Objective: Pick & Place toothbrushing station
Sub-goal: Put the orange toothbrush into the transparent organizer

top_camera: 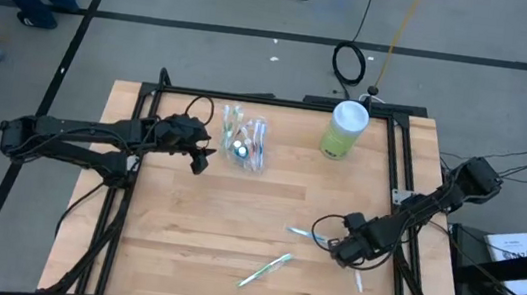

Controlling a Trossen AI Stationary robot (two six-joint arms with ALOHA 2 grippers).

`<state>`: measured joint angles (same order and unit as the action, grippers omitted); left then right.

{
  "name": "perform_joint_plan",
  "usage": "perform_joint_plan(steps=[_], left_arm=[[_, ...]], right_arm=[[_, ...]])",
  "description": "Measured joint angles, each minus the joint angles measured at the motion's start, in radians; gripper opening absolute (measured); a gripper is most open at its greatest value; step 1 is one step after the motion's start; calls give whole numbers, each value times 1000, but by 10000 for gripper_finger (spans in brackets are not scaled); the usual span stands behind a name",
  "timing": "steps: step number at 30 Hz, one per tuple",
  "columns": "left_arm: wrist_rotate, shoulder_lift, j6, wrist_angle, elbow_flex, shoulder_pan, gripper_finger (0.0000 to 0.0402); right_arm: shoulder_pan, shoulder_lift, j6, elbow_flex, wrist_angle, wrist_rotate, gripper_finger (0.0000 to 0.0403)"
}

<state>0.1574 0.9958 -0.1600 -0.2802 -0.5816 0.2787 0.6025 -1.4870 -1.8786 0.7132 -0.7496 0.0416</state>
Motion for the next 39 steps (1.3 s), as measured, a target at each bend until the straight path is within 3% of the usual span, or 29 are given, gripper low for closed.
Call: perform_joint_plan(steps=[7,10,13,18,21,24,27,29,33,36,39], left_arm=[[0,0,0,1,0,0,223],[1,0,0,5,0,0,223],[1,0,0,29,0,0,223],[0,0,5,64,0,0,223],[0,0,25,70,0,0,223],[0,0,32,76,0,0,223],[0,0,40,80,0,0,223],[1,0,62,97,0,0,223],[1,0,77,148,0,0,223],[0,0,77,175,0,0,223],[0,0,78,179,0,0,223]], right_arm=[[-3,134,6,13,-145,-169,17],[-6,219,-1,22,-226,-328,11],[-25,296,20,23,-258,-576,8],[-73,385,209,23,-150,-1119,12],[-119,398,475,23,57,-1400,14],[-180,391,822,23,365,-1513,14],[-271,350,1171,24,726,-1477,14],[-340,302,1406,24,970,-1365,14],[-474,165,1770,24,1420,-913,14],[-560,58,1892,25,1663,-639,14],[-634,-38,1901,25,1770,-590,14]])
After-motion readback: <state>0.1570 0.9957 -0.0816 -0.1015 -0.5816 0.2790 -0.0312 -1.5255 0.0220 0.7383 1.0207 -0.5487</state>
